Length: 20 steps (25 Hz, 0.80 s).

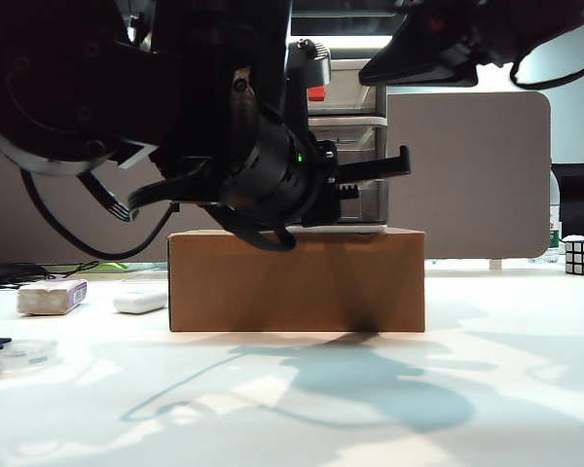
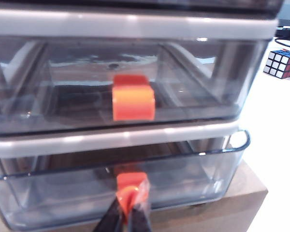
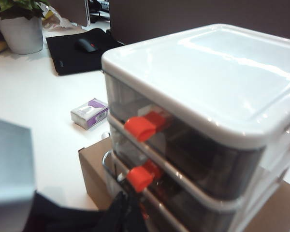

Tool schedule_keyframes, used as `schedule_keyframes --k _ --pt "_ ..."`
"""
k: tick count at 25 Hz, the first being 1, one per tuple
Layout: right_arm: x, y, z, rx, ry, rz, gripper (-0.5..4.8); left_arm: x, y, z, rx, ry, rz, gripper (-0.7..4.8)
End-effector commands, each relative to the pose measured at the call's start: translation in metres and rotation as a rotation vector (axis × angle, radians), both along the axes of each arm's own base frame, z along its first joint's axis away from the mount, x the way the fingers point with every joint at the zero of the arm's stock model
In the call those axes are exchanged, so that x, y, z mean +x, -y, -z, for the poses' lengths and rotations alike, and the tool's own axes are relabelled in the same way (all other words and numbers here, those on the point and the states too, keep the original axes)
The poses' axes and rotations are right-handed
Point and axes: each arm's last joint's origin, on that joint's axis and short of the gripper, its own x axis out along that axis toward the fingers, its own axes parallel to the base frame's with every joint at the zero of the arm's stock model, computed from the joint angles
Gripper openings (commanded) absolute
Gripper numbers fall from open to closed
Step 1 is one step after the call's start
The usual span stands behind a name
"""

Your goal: Open the third layer of the drawer on the table, pick up the transparent tape on the table and put it in, and finally close the drawer.

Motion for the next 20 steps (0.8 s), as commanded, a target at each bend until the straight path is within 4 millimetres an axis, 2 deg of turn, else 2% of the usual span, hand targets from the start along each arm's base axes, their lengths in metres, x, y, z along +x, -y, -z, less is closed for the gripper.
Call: schedule_keyframes --k 1,9,14,20 --pt "0.012 -0.006 -0.004 0.023 0.042 0.001 -0.05 -0.001 0.002 -0.004 -0.020 0.012 0.007 -0.06" --pt "0.039 -0.021 -0.005 0.015 0.026 0.001 -0.05 -0.003 0.003 -0.003 -0.010 0.007 0.010 -0.06" --pt "0.041 -0.021 -0.008 0.018 0.041 0.030 -0.05 -0.010 0.006 -0.001 0.004 0.000 0.010 -0.06" --pt "0.043 -0.020 -0.007 0.014 0.042 0.067 -0.05 -0.029 0.013 0.003 0.022 -0.002 0.004 -0.06"
